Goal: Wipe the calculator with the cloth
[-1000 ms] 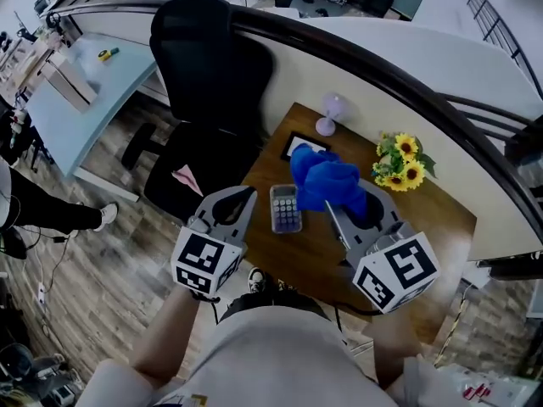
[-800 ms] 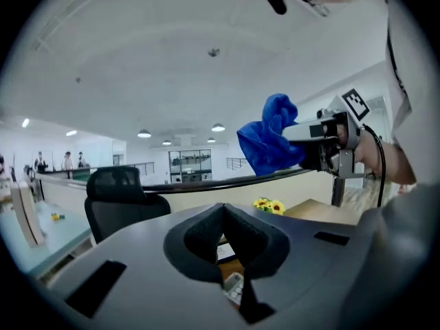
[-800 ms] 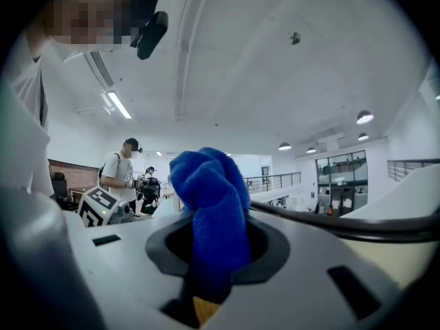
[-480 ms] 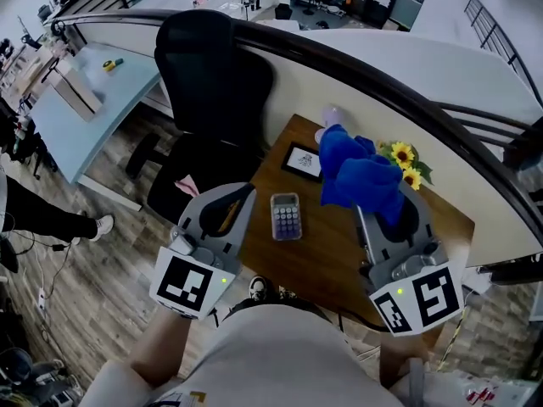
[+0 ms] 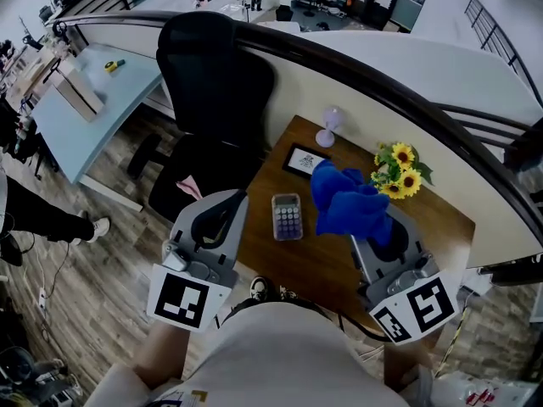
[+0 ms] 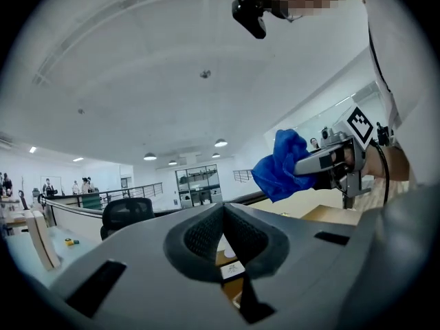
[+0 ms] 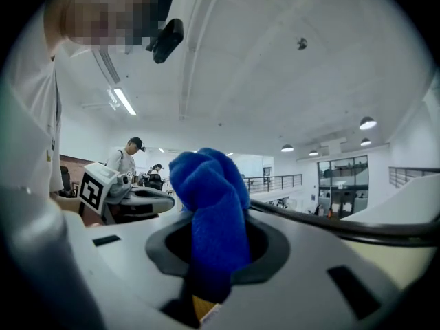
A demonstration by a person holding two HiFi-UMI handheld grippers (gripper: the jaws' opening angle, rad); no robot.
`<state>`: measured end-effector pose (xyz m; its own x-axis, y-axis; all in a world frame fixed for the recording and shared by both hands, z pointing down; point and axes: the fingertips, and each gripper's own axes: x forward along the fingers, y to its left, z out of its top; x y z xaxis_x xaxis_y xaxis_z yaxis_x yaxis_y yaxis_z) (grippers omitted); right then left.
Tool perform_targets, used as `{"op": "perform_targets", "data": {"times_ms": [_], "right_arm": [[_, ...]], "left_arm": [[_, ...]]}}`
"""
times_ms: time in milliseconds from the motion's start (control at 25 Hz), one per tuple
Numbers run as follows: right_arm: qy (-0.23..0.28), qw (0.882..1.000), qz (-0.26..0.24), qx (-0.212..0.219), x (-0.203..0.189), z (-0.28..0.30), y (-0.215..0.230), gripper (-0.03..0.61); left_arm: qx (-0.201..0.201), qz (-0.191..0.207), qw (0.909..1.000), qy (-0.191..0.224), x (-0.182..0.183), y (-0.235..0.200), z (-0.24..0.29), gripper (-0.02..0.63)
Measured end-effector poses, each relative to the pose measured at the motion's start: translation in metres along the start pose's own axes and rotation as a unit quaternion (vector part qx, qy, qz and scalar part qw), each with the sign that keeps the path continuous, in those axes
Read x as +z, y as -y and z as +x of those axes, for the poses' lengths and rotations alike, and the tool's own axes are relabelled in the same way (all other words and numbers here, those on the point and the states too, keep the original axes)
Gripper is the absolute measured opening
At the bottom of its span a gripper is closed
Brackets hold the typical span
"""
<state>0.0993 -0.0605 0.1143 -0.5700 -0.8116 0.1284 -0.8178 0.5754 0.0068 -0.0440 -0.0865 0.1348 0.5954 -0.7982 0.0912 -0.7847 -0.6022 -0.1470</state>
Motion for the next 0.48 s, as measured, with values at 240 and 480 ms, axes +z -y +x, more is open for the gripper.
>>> {"op": "perform_targets", "data": {"times_ms": [240, 480], "right_arm": [[-0.057, 0.998, 0.016, 0.008, -0.048, 0.002, -0.003, 0.097], [-0.070, 0.997, 0.021, 0.005, -0.060, 0.002, 0.000, 0.097]], "left_arm": [[0.000, -0.003, 0.9995, -0.030, -0.033, 0.007, -0.002, 0.002], [0.001, 0.003, 0.9988, -0.048, -0.054, 0.010, 0.000, 0.002]]}}
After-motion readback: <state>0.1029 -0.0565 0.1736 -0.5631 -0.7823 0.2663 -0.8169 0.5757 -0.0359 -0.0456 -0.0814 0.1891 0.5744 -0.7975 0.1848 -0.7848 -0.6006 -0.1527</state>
